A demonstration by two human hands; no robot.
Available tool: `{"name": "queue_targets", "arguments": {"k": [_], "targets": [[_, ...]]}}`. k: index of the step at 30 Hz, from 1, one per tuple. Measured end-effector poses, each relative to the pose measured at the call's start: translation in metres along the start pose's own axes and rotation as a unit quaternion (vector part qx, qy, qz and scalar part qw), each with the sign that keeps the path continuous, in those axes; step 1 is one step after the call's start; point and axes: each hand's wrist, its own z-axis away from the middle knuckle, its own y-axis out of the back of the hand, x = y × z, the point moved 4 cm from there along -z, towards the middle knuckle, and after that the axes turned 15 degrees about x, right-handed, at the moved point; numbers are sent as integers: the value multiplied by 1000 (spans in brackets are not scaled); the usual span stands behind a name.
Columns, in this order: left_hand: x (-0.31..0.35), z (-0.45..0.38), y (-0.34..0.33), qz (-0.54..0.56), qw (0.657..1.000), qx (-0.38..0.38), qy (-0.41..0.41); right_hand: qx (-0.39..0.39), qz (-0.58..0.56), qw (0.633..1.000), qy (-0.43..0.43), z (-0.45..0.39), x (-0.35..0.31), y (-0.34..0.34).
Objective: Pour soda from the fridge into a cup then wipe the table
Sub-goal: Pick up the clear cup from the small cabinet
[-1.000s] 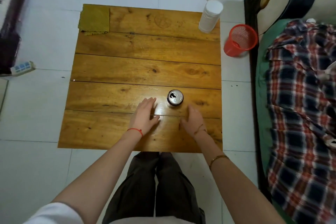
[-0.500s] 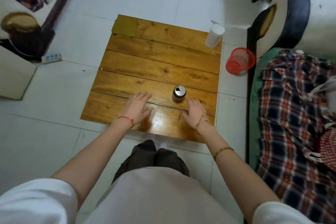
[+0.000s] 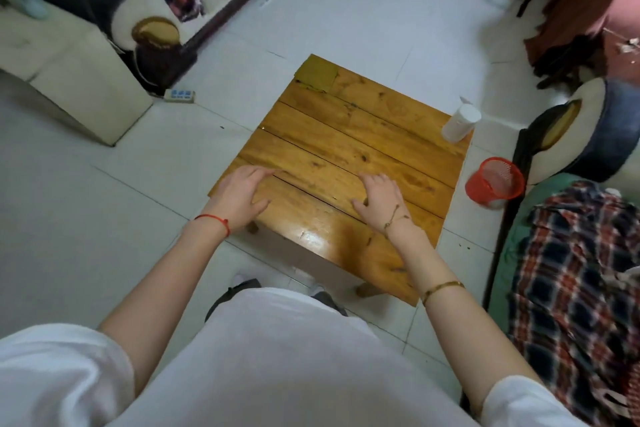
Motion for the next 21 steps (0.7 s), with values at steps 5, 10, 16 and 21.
{"name": "queue_targets", "arguments": {"k": [5,10,16,21], "targets": [[-42,30,47,-13,996,52,67,0,12,997,71,-12,-58,6],[-96,65,92,-16,988,99,116,3,5,991,137,-22,-134,4],[-178,111,152,-30,975,144,169,6,5,976,217,-35,-246,-7],[-252,147,203,-49,964,162,204,10,-2,966,257,-45,-348,-23]]}}
